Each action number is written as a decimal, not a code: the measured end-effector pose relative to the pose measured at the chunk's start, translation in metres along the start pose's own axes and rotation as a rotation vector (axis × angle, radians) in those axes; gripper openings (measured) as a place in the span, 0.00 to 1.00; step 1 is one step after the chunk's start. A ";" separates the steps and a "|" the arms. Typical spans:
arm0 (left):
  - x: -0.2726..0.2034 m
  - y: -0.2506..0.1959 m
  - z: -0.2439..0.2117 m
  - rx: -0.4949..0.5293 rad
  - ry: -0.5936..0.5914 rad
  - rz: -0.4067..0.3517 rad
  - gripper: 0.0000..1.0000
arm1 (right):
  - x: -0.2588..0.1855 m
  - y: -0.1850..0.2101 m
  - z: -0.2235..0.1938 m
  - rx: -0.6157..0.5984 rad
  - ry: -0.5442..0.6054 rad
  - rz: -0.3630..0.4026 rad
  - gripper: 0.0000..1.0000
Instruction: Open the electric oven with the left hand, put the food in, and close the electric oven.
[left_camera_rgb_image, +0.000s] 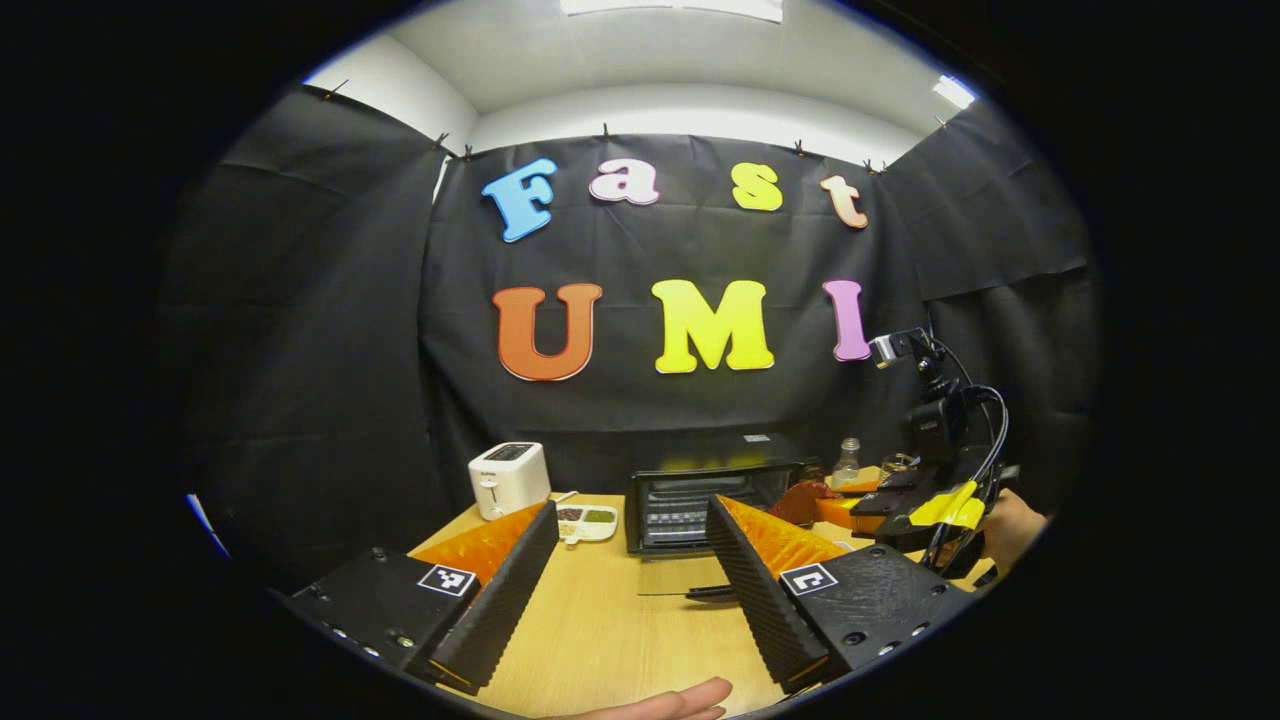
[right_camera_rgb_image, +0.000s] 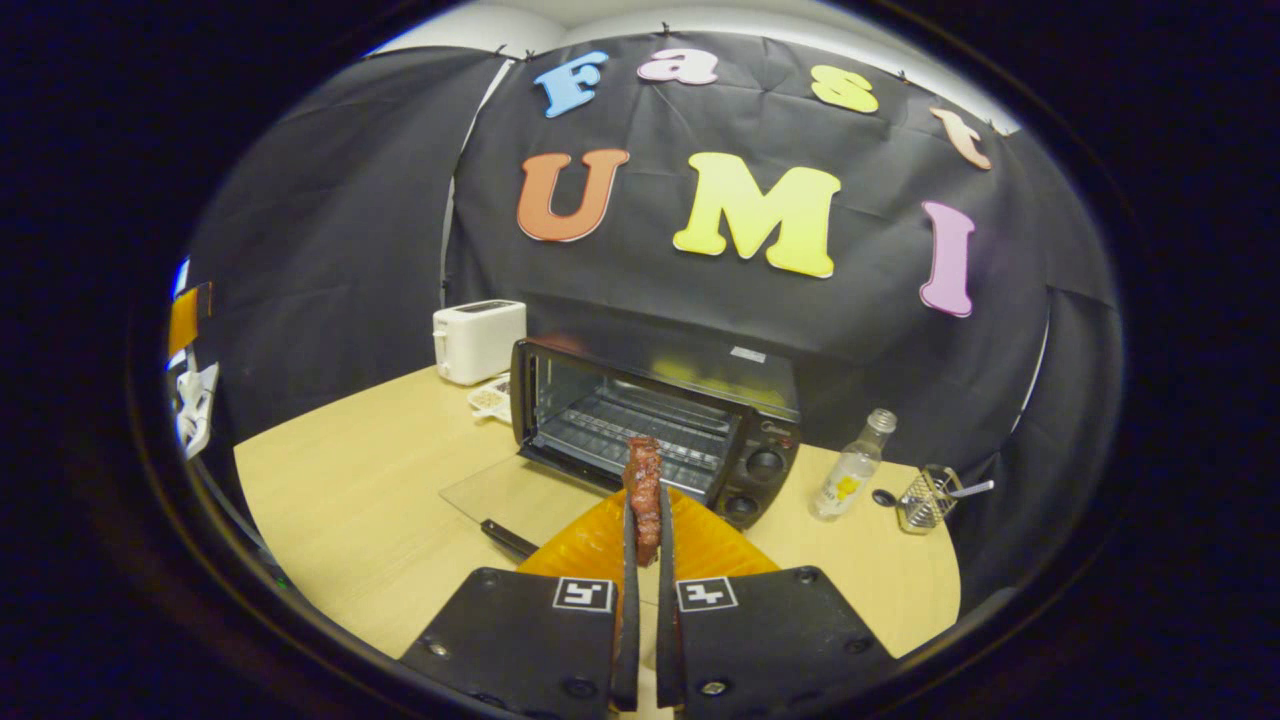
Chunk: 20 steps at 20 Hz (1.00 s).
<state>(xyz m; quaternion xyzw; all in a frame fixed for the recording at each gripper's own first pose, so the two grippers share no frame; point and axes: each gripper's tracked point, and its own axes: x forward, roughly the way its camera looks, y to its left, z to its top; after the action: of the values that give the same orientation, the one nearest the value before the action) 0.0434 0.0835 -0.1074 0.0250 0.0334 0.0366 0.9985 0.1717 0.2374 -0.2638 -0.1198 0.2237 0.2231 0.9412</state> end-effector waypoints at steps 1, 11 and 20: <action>0.002 0.006 -0.003 -0.004 -0.002 0.014 0.95 | 0.013 0.004 0.001 0.015 0.000 -0.011 0.10; 0.019 0.026 -0.018 -0.023 0.013 0.021 0.95 | 0.130 0.023 0.022 0.351 -0.086 -0.063 0.10; 0.023 0.043 -0.027 -0.039 0.027 0.058 0.95 | 0.217 0.035 0.012 0.848 0.036 0.028 0.11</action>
<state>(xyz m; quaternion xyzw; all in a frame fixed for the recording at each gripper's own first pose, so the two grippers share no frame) 0.0613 0.1298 -0.1331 0.0059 0.0455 0.0665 0.9967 0.3327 0.3515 -0.3605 0.2774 0.3138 0.1220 0.8998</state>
